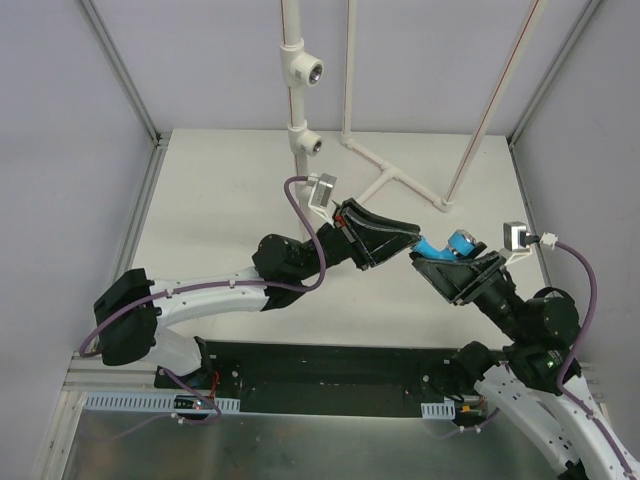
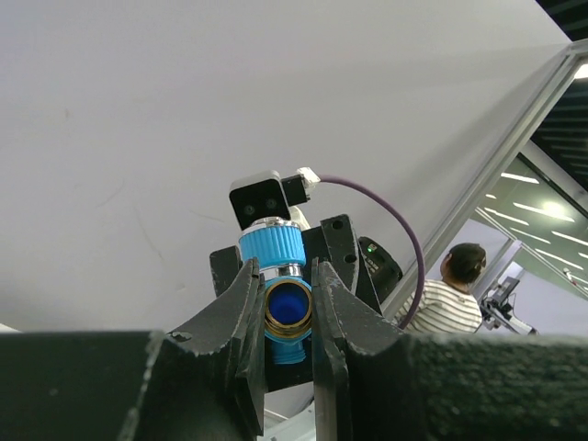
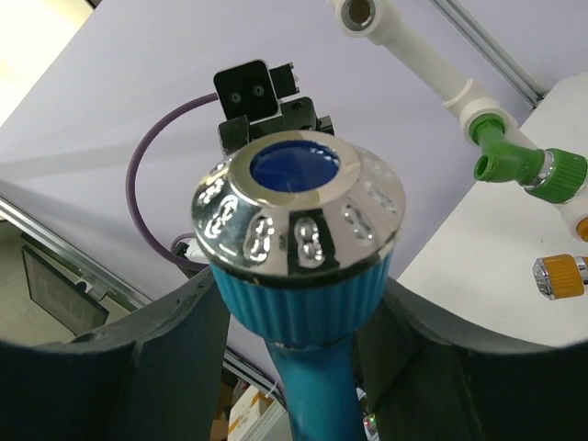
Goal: Install the water faucets
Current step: Adjust the water faucet.
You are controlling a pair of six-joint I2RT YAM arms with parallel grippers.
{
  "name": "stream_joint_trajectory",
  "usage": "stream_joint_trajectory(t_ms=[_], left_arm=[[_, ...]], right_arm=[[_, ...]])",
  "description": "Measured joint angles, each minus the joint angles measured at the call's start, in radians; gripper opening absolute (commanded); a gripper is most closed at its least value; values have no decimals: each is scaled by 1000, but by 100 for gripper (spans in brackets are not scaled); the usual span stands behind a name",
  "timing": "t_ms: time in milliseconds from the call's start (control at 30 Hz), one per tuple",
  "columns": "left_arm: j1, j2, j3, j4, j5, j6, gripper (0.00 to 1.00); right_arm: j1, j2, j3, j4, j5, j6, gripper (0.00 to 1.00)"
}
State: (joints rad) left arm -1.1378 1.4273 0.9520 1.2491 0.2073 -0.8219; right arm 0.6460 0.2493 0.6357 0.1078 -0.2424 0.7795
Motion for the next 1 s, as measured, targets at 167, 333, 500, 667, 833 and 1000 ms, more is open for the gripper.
stream_joint_trajectory(t_ms=[167,333,500,667,833,1000], left_arm=[[1,-10,-8,-18,0,1,0],[0,-41,-31,-51,7,0,0],[-9,-89,-50,-112,41,-1,0],[-20,-118,-52,-156,53,2,0],[-20,-124,-61,-164,53,2,0],[-20,-124,-64,-163,53,2,0]], right_arm=[[0,-1,6,-32,0,-12,61],[0,-1,50,-95,3,-51,61],[0,-7,84,-147,23,-94,61],[0,-13,85,-175,22,-108,61],[0,-15,85,-182,22,-109,61],[0,-15,85,-179,8,-106,60]])
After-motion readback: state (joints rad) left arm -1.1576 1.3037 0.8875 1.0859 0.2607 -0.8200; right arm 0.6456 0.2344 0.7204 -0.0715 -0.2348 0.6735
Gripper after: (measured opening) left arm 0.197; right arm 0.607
